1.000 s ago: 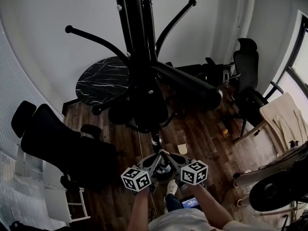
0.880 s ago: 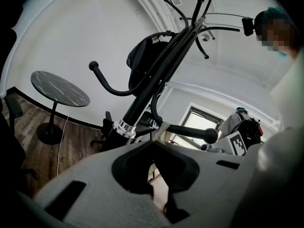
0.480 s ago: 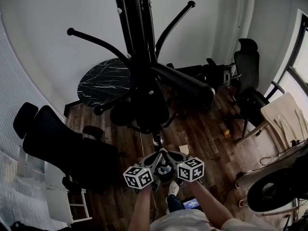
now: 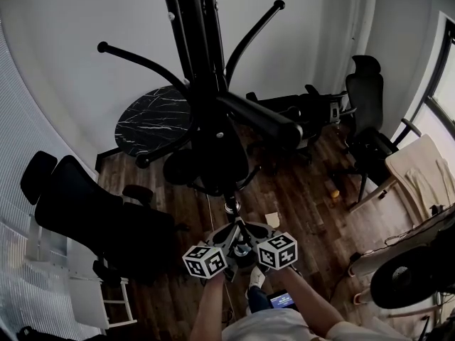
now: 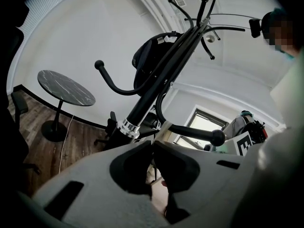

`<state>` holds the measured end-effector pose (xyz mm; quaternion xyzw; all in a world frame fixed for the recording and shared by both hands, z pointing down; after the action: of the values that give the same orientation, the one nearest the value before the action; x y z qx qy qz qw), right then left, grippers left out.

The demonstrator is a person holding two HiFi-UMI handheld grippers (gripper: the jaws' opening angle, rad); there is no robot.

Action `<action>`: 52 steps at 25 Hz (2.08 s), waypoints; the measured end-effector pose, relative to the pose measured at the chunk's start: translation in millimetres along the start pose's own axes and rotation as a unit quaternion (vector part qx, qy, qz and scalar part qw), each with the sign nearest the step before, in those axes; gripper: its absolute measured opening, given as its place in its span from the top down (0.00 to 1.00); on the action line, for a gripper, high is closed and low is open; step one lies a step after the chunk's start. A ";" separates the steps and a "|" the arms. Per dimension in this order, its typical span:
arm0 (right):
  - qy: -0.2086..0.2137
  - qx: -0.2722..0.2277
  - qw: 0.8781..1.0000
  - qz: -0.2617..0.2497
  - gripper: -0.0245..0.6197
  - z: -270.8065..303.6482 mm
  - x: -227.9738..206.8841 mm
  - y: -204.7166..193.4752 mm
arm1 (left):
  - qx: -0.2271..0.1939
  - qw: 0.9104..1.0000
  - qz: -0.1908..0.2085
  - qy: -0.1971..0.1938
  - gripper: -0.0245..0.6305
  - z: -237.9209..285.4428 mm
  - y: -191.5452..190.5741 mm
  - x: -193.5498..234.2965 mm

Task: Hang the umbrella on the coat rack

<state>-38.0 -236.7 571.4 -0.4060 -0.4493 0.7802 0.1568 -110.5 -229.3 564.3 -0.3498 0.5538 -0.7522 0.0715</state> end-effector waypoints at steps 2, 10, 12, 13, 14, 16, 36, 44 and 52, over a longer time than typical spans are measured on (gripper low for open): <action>-0.001 -0.002 1.000 0.003 0.94 -1.0 0.3 -1.1 | 0.000 1.000 0.002 0.000 0.93 -0.1 -0.8 -0.4; 0.004 0.001 1.000 0.008 0.93 -2.9 6.0 -5.3 | 0.001 1.000 0.016 0.000 0.85 -1.3 2.7 -3.1; 0.005 0.000 1.000 0.005 0.93 -3.9 7.9 -4.8 | 0.003 1.000 0.027 0.005 0.82 -0.6 5.0 -5.4; 0.004 0.000 1.000 0.003 0.93 -4.6 8.6 -4.9 | 0.004 0.999 0.031 0.007 0.82 -1.1 5.9 -6.2; 0.004 0.001 1.000 0.001 0.92 -5.5 9.5 -5.5 | 0.003 0.999 0.033 0.009 0.80 -2.2 6.6 -6.8; 0.004 0.002 1.000 -0.003 0.92 -7.7 11.2 -7.4 | 0.001 0.999 0.034 0.010 0.78 -5.3 7.1 -8.1; -0.038 -0.045 0.996 -0.063 0.94 -57.5 25.5 1.9 | -0.040 0.997 0.050 0.053 0.92 -44.1 9.7 -28.1; -0.042 -0.059 0.995 -0.075 0.94 -80.5 42.6 0.9 | -0.047 0.993 0.083 0.069 0.93 -69.0 11.5 -47.5; -0.034 -0.090 0.993 -0.073 0.94 -114.9 70.8 1.6 | -0.034 0.987 0.131 0.085 0.93 -95.5 2.0 -73.4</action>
<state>7.2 -128.5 504.5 -0.3575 -0.5510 0.7367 0.1610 -114.1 -118.9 516.2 -0.2117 0.6244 -0.7438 0.1100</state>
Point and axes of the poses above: the fingertips, and each gripper's own axes: z forward along the fingers, x to its left, y out of its top, the point moved 4 cm from there along -z, backward along the fingers, and after that the axes turned 7 degrees about z, right-handed, at the moved point
